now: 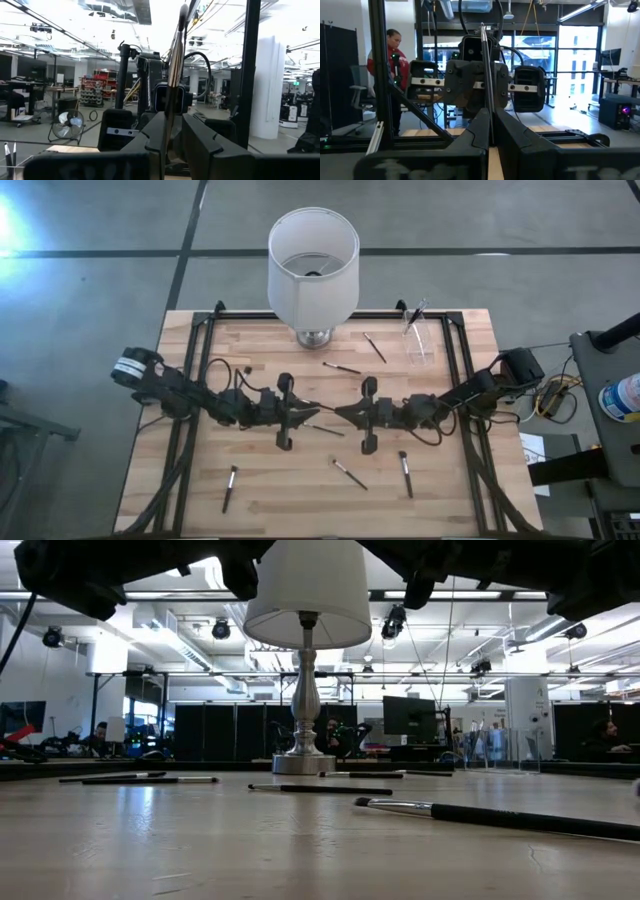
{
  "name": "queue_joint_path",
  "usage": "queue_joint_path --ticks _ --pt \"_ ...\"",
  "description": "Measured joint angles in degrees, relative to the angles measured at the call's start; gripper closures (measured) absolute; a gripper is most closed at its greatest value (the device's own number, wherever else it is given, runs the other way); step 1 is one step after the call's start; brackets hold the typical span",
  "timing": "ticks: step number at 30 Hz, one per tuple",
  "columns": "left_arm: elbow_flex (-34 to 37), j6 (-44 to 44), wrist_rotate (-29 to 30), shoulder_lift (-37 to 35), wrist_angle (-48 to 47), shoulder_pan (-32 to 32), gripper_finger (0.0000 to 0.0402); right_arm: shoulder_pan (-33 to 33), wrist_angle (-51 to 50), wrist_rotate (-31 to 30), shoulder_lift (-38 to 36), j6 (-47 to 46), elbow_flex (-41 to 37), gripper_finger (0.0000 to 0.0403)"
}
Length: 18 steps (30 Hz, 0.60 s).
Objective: Put items in baskets/containers
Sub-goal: Put the eyeshadow brush into the transparent organizer
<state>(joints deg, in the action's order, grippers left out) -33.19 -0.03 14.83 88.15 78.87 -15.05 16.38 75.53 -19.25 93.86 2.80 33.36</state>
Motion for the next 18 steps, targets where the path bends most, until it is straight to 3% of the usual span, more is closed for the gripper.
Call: queue_joint_path --ticks 18 --pt "-4.40 3.48 -4.81 2.99 -1.51 1.08 0.0348 0.02 -0.71 1.95 0.02 0.63 1.18 0.0390"
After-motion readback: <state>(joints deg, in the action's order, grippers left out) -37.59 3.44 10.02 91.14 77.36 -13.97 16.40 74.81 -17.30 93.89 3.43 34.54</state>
